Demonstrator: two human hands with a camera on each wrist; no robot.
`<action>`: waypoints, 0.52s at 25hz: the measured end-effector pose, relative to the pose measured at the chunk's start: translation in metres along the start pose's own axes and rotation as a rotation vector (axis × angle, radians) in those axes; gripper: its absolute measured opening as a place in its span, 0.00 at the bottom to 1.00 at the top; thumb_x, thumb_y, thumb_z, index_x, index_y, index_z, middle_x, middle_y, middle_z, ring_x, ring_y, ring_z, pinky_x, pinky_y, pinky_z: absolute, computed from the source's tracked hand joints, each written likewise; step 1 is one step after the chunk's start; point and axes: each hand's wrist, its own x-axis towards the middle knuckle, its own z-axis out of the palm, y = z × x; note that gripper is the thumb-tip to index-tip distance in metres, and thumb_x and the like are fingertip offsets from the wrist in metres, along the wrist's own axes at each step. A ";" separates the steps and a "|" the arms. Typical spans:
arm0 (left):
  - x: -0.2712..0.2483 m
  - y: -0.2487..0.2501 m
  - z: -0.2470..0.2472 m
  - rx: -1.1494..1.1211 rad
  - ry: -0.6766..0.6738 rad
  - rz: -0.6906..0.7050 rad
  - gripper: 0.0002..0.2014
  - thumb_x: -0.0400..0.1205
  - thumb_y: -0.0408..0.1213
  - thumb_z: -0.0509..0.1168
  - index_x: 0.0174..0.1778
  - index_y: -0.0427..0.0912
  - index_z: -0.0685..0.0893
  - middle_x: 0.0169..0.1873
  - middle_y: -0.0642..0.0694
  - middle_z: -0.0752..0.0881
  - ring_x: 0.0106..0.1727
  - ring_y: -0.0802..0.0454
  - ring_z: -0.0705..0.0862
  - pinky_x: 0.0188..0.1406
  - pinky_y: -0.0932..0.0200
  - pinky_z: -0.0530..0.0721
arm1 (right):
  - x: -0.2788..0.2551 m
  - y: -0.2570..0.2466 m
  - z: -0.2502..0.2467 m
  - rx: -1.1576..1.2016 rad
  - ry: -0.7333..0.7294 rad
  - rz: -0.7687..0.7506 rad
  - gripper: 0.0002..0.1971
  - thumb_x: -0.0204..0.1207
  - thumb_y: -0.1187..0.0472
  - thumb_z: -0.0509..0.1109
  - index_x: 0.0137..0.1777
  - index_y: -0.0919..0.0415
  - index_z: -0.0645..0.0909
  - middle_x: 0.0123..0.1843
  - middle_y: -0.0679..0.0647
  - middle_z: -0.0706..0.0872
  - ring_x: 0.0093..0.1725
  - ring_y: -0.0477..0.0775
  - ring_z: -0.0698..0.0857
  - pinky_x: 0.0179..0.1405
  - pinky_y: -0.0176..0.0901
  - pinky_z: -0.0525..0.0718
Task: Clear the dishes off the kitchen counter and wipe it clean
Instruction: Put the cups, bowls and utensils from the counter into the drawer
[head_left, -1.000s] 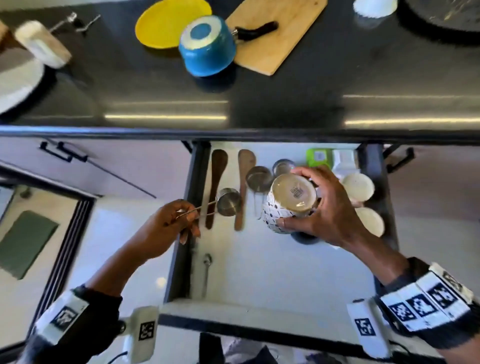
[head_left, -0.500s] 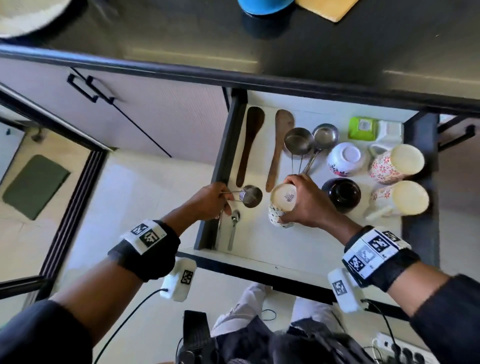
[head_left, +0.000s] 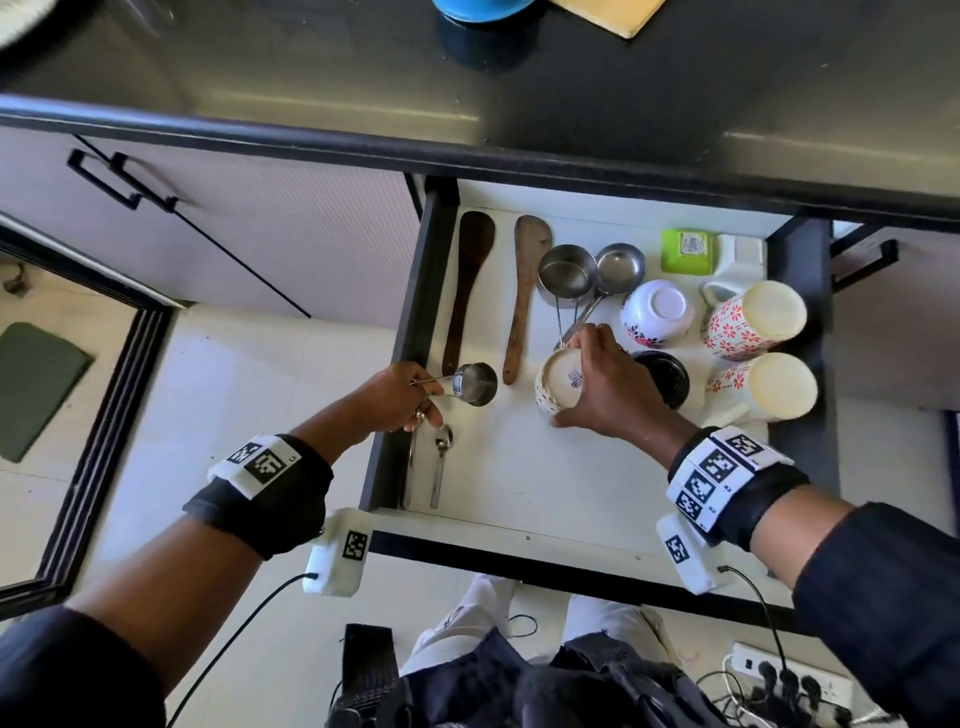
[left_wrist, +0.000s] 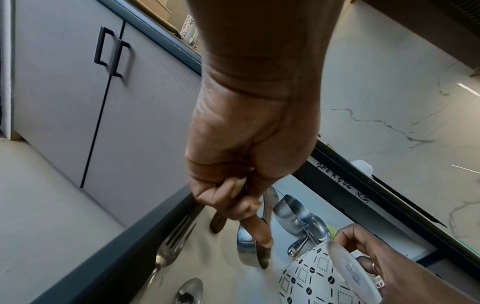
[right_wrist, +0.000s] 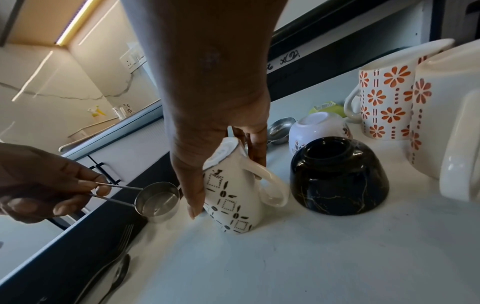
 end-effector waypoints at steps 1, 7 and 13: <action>0.001 0.002 0.001 -0.015 -0.007 -0.010 0.07 0.89 0.33 0.57 0.50 0.35 0.79 0.34 0.39 0.89 0.22 0.54 0.77 0.21 0.64 0.73 | 0.001 -0.001 0.000 0.005 -0.001 0.010 0.48 0.46 0.44 0.89 0.59 0.54 0.61 0.58 0.51 0.70 0.51 0.59 0.81 0.35 0.44 0.75; 0.008 0.007 0.005 -0.072 0.002 -0.053 0.07 0.89 0.29 0.54 0.51 0.34 0.77 0.33 0.38 0.88 0.18 0.54 0.76 0.15 0.65 0.69 | 0.003 -0.009 0.001 -0.016 -0.047 -0.031 0.49 0.47 0.38 0.87 0.63 0.56 0.65 0.61 0.53 0.70 0.54 0.60 0.81 0.42 0.48 0.78; -0.002 0.012 -0.001 -0.100 -0.050 -0.030 0.07 0.89 0.32 0.56 0.51 0.34 0.78 0.29 0.41 0.87 0.19 0.55 0.74 0.17 0.66 0.69 | 0.001 -0.016 -0.011 -0.001 -0.011 -0.071 0.52 0.48 0.36 0.86 0.70 0.56 0.67 0.65 0.55 0.71 0.61 0.59 0.76 0.54 0.51 0.81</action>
